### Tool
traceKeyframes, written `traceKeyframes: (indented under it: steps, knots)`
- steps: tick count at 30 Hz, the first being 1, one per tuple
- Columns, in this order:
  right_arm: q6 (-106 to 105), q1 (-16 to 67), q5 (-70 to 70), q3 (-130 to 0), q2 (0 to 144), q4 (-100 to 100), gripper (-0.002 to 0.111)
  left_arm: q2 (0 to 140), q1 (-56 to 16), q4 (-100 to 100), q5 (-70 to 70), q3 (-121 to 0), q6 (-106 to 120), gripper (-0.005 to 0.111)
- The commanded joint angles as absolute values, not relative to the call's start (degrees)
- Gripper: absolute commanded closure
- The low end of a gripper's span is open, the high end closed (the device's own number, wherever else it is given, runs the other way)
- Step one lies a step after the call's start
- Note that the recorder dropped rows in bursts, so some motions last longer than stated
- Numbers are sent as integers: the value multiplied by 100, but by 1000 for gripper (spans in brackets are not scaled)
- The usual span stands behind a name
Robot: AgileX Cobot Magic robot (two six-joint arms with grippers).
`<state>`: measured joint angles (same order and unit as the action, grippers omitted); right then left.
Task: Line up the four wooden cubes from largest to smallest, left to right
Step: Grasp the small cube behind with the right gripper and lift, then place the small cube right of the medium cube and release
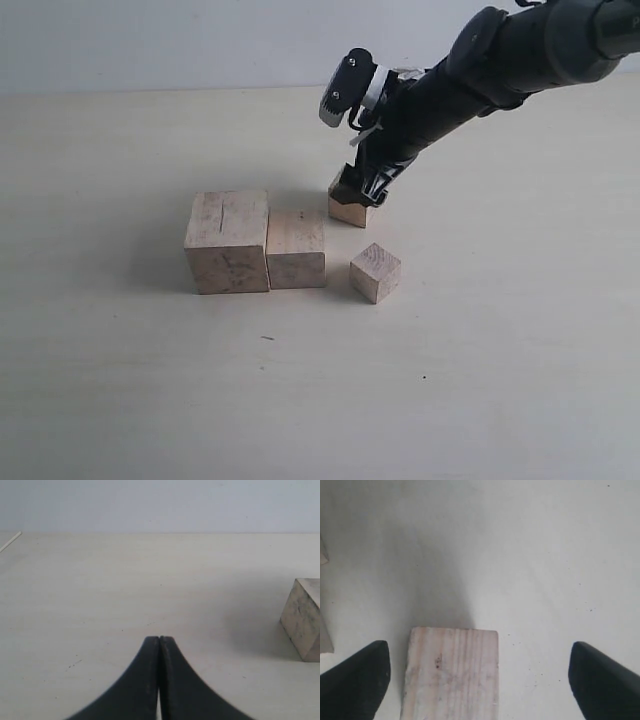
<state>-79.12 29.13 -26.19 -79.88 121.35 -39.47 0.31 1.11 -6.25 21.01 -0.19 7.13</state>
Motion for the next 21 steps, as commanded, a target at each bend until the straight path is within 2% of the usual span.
traceKeyframes:
  steps: [1,6,9,12,19,21]
  knots:
    - [-7940,2791,-2560,-7981,12320,-4036,17,0,124,-619,2043,0,721,107]
    - [-7947,2715,-2659,-7981,12451,-4416,17,0,124,-619,2043,0,721,107]
    - [-7947,2715,-2727,-7981,12501,-4441,22,0,124,-619,2043,0,721,107]
    - [-7947,2715,-2727,-7981,12484,-4456,40,0,124,-619,2043,0,721,107]
    - [-7947,2715,-3080,-7981,12234,-4367,108,0,124,-619,2043,0,721,107]
    - [-7947,2715,-3383,-7981,12192,-4327,108,0,124,-619,2043,0,721,107]
